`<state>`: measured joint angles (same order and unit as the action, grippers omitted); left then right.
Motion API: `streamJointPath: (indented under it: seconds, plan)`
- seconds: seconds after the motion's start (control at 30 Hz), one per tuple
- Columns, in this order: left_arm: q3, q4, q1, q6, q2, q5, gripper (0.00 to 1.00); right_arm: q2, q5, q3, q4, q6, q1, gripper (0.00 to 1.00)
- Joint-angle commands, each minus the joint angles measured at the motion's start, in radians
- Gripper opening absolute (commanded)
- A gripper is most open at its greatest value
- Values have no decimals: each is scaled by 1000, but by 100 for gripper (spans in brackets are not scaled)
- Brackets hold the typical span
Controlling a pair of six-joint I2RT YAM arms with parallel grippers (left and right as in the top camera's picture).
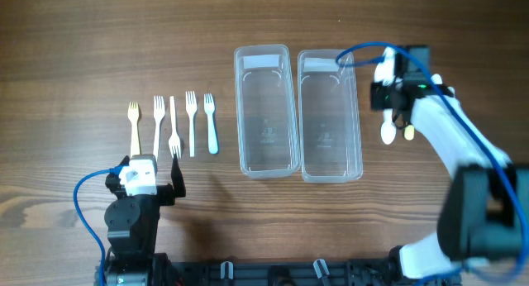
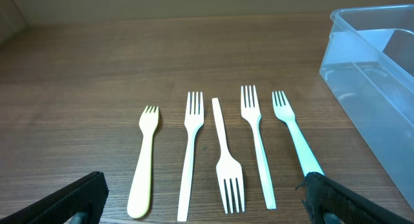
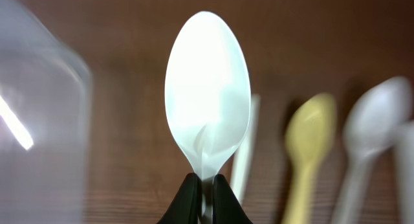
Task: Pack container
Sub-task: 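Carry the white spoon into the right container and release it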
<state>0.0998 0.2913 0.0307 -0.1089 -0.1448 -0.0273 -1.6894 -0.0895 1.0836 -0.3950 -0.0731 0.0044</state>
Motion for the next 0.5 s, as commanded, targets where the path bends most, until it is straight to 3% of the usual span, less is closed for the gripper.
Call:
streamJointPath:
  seconds: [0.0, 0.2, 0.47]
  plan:
    - [-10, -2, -6, -18, 0, 16, 100, 185, -25, 63, -12, -10, 18, 4]
    - [-9, -2, -6, -18, 0, 16, 100, 311, 101, 63, -79, 71, 97, 4]
    - [-9, -2, -6, -18, 0, 16, 100, 242, 202, 44, -107, 153, 231, 4]
